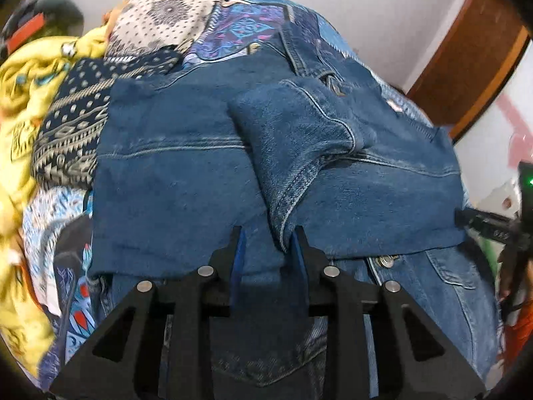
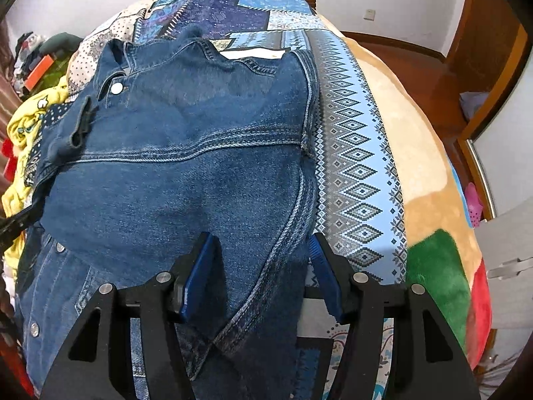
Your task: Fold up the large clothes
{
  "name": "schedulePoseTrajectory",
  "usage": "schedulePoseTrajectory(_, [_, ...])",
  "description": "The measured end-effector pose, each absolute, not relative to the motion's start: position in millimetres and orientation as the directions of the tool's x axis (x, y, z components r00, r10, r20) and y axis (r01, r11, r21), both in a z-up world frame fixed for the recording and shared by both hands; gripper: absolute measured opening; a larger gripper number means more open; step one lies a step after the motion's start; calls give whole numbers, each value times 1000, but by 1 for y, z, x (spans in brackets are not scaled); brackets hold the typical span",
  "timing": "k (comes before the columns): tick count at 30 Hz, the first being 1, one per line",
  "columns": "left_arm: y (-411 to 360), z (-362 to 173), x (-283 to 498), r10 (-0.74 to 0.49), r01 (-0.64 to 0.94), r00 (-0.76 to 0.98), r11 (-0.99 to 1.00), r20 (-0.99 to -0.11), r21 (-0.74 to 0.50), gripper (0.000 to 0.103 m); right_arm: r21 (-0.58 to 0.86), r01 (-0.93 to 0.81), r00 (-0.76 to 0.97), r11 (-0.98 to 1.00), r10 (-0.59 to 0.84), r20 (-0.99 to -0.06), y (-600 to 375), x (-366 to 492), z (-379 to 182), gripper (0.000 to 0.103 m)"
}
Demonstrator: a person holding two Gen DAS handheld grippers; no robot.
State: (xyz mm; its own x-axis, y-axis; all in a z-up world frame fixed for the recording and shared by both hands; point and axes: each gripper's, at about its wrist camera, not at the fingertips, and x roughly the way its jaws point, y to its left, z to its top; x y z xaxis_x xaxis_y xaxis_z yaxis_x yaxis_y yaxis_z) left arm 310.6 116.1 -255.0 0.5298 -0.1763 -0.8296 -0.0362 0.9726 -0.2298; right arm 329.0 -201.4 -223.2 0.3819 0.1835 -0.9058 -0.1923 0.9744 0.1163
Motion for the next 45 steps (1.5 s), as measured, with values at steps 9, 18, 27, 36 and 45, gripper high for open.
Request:
schedulePoseTrajectory(9, [124,-238,312,-53,-57,521,994,-852,-97,58,91,-172,385,981,152,-910,-197,328,-223,55])
schedulePoseTrajectory(18, [78,-204,342,-23,83,593,996,-805,33,85,108,-165,388,980,165,-907,-199,326,-224,57])
schedulePoseTrajectory(27, [36,-261,398,113,131,489,971,-865,201,93,137,-172,393,976,196,-899,-204,325,-226,58])
schedulePoseTrajectory(36, [91,-249,391,201,-51,535,977,-821,206,97,144,-181,394,973,206,-896,-206,324,-226,59])
schedulePoseTrajectory(45, [174,-254,337,153,-178,491,981,-858,73,102,100,-182,396,978,166,-903,-200,324,-225,65])
